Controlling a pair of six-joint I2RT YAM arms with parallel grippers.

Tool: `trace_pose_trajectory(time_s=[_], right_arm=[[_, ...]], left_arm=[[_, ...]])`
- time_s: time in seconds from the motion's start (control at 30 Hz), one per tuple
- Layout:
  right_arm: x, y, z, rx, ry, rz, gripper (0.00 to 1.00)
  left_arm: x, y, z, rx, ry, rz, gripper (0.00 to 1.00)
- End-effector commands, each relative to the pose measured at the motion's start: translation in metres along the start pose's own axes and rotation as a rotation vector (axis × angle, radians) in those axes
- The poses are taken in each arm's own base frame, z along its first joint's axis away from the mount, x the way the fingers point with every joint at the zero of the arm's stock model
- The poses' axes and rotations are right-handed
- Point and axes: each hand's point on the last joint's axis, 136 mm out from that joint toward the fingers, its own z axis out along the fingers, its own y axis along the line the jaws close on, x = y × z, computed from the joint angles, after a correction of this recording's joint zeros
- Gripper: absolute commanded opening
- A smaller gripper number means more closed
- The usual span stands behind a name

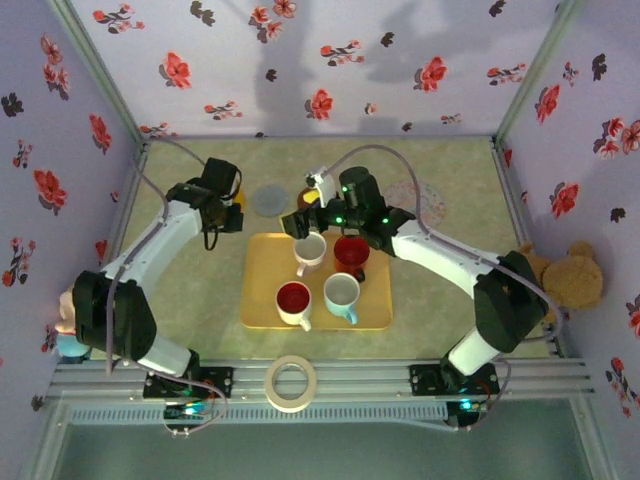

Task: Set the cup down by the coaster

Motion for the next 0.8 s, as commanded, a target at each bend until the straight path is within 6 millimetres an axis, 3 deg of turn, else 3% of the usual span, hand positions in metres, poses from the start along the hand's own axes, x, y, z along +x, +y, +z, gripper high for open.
trace_pose_trajectory(time_s=[0.0, 0.23, 0.47, 0.77], right_arm=[[-0.029, 0.000, 0.008, 0.021, -0.091, -0.012, 1.00], [-0.026, -0.010, 0.035, 0.040, -0.077, 0.014, 1.00], [-0.022, -0.010, 0.057, 0.044, -0.058, 0.003, 1.00], [-0.019, -0.011, 0.067, 0.059, -0.057, 0.004, 1.00]], left_arm=[[-0.039, 0.002, -0.006, 0.021, -0.117, 0.005, 0.00], [-0.042, 0.016, 0.029, 0.007, -0.104, -0.020, 0.00], [-0.053, 0.024, 0.052, -0.002, -0.098, 0.015, 0.00], [-0.055, 0.041, 0.075, 0.024, -0.082, -0.060, 0.00]])
